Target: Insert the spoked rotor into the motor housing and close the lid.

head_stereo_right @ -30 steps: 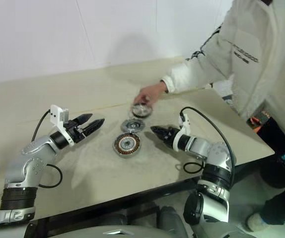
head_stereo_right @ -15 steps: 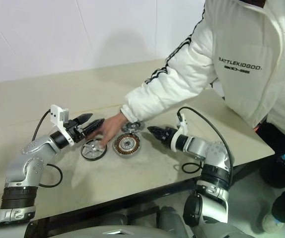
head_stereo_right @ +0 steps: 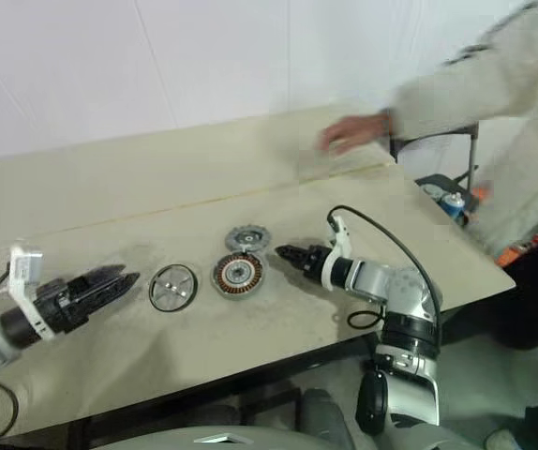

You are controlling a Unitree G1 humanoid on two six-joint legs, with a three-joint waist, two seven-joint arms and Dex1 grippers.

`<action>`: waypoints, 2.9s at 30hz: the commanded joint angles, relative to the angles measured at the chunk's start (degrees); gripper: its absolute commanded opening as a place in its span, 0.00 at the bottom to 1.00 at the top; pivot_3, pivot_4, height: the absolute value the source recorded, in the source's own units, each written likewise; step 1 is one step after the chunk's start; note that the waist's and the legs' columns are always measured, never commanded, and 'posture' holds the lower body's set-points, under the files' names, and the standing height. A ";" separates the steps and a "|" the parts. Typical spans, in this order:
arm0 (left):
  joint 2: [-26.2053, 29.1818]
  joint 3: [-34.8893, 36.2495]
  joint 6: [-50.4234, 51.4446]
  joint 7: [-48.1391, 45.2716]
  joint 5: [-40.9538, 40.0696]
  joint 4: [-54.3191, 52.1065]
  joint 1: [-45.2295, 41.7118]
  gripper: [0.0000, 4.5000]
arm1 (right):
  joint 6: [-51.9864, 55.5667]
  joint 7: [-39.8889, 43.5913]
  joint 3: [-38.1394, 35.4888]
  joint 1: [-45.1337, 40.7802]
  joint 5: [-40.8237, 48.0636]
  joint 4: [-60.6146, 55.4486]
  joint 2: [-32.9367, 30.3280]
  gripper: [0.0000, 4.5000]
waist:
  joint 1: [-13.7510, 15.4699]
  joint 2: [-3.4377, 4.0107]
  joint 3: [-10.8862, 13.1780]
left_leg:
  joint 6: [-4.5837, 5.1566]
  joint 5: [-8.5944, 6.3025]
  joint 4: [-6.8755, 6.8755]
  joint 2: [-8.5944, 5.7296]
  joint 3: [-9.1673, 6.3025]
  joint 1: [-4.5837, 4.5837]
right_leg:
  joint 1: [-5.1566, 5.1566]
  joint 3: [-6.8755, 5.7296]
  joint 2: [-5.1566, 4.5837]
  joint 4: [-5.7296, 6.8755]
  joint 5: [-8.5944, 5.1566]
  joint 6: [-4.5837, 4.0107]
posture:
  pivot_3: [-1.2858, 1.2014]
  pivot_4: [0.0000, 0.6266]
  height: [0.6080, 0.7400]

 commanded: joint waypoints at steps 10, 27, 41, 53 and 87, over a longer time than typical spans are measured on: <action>-15.94 -0.73 0.49 24.85 -25.47 4.44 8.76 0.91 | -4.27 4.90 6.91 -4.92 -3.03 5.34 -4.61 0.51 | 0.03 0.06 0.02 | -0.02 -0.01 0.00 0.00 -0.02 0.04 | 0.07 0.00 0.01 -0.06 -0.03 0.01 | 0.52 0.00 1.00; -23.75 -10.30 -7.91 23.32 -9.34 17.81 -2.87 0.91 | -4.35 8.11 11.83 -5.56 -6.32 5.78 -8.95 0.51 | 2.21 0.62 -0.30 | -0.14 0.09 0.09 -0.04 -0.07 0.16 | 0.33 -0.22 -0.03 -0.06 -0.14 -0.17 | 0.52 0.00 1.00; -24.93 -12.72 -5.00 21.49 -5.47 20.39 -8.91 0.91 | -5.00 7.45 11.89 -4.14 -7.33 4.38 -8.81 0.51 | 3.23 0.67 -0.33 | -0.14 0.11 0.17 -0.04 -0.07 0.14 | 0.40 -0.27 -0.06 -0.08 -0.11 -0.12 | 0.52 0.00 1.00; -24.39 -14.40 -1.47 20.07 -3.85 19.39 -9.97 0.91 | -5.77 8.01 12.88 -4.14 -8.13 4.08 -9.28 0.51 | 3.18 0.66 -0.33 | -0.13 0.10 0.16 -0.06 -0.06 0.11 | 0.40 -0.27 -0.09 -0.14 -0.10 -0.10 | 0.52 0.00 1.00; -24.18 -10.88 1.04 22.13 -6.22 16.92 -5.29 0.42 | -7.45 8.04 15.17 -2.64 -8.66 3.47 -8.38 0.52 | 1.66 0.64 -0.32 | 0.09 -0.07 -0.03 -0.06 -0.02 0.02 | 0.21 -0.21 -0.13 -0.24 -0.18 0.21 | 0.52 0.00 1.00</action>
